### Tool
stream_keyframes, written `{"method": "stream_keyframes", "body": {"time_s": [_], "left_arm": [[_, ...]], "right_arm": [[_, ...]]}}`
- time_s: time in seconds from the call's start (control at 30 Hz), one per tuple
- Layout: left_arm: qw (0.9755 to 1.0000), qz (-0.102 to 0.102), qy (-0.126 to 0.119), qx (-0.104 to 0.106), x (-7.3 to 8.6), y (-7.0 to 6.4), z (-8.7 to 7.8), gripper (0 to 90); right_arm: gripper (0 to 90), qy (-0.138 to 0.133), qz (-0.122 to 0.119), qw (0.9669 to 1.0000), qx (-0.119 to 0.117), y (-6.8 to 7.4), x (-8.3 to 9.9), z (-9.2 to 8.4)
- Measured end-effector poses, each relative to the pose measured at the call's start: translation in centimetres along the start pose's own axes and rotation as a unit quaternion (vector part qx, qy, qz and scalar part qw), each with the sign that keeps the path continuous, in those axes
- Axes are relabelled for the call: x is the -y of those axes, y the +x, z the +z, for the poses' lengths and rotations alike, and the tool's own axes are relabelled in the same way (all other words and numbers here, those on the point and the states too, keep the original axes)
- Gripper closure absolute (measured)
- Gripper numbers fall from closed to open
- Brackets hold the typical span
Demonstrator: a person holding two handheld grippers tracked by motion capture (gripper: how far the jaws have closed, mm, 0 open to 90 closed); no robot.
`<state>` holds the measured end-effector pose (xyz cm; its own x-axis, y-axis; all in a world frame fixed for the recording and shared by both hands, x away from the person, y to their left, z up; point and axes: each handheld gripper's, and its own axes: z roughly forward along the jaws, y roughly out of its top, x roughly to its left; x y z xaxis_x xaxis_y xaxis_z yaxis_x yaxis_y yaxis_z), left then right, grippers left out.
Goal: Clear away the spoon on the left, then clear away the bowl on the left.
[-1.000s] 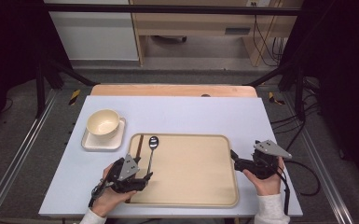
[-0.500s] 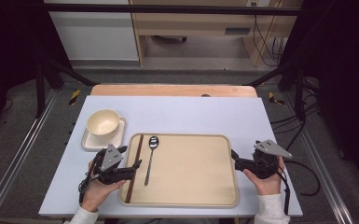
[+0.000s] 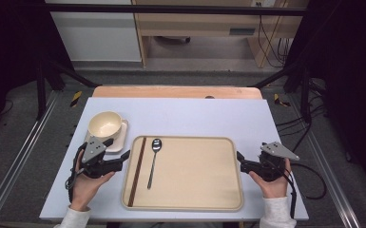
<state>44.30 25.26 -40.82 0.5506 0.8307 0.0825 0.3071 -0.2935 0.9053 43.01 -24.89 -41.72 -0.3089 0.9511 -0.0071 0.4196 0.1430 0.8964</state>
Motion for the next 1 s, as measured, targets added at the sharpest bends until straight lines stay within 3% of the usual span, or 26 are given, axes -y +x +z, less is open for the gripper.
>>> {"method": "stream_keyframes", "body": {"time_s": [0.5,1.0], "left_arm": [[0.999,-0.028,-0.013,-0.032,-1.1,3.1,-0.8,23.0],[0.9971,-0.048,-0.013,-0.058,-1.5,5.3,-0.3,20.1]], "right_arm": [[4.7,0.003,0.0,1.0,0.0,-0.1,0.0,0.0],[4.7,0.001,-0.003,1.0,0.001,0.0,-0.1,0.0]]}}
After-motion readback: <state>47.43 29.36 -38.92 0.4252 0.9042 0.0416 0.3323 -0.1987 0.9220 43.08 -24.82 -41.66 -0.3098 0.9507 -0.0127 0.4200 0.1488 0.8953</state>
